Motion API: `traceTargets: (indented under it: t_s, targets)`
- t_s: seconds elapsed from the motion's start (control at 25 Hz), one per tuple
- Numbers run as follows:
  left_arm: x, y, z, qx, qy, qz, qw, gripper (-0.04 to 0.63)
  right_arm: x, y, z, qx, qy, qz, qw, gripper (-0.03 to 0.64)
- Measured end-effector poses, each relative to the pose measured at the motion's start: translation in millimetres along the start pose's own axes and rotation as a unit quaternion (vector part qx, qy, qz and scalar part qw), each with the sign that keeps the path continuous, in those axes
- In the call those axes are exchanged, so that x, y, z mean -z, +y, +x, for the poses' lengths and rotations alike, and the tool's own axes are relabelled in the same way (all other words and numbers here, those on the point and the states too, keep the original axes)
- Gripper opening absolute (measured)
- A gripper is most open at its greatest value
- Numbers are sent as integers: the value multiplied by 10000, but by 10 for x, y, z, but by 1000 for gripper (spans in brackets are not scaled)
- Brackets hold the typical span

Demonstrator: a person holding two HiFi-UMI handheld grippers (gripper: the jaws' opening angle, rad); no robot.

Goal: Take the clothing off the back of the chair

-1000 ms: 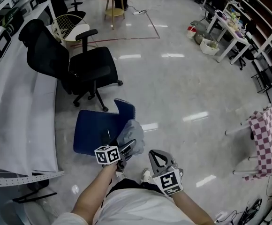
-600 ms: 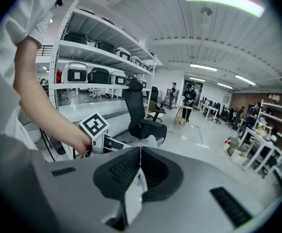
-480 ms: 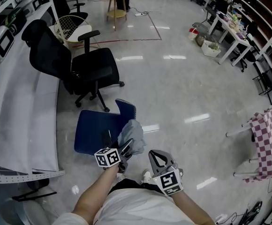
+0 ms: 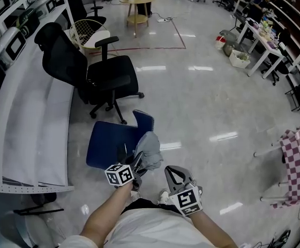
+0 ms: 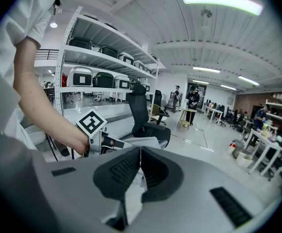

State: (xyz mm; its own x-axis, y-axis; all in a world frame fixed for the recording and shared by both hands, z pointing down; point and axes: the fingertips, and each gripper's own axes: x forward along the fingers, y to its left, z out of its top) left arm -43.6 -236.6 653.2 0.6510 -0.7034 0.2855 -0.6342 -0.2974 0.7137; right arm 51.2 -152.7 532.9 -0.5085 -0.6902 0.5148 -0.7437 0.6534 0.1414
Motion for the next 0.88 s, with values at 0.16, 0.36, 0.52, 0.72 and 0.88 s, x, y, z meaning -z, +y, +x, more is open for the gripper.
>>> traceTargets:
  t_s: [0.16, 0.36, 0.52, 0.72, 0.88]
  targets:
    - [-29, -100, -62, 39, -142, 55, 9999, 41, 7, 21, -38, -64, -75, -1, 10000, 17]
    - [-52, -252, -155, 69, -354, 26, 9993, 38, 37, 27, -107, -165, -144, -25, 9998, 17]
    - [-85, -351, -253, 42, -551, 92, 9984, 38, 44, 31, -138, -257, -193, -43, 9995, 17]
    - [-122, -547, -400, 1, -794, 240, 9966, 38, 46, 78, -179, -447, -320, -95, 9984, 17]
    - [-118, -813, -531, 43, -1036, 289, 9942, 37, 74, 146, -270, -646, -460, -143, 9968, 17]
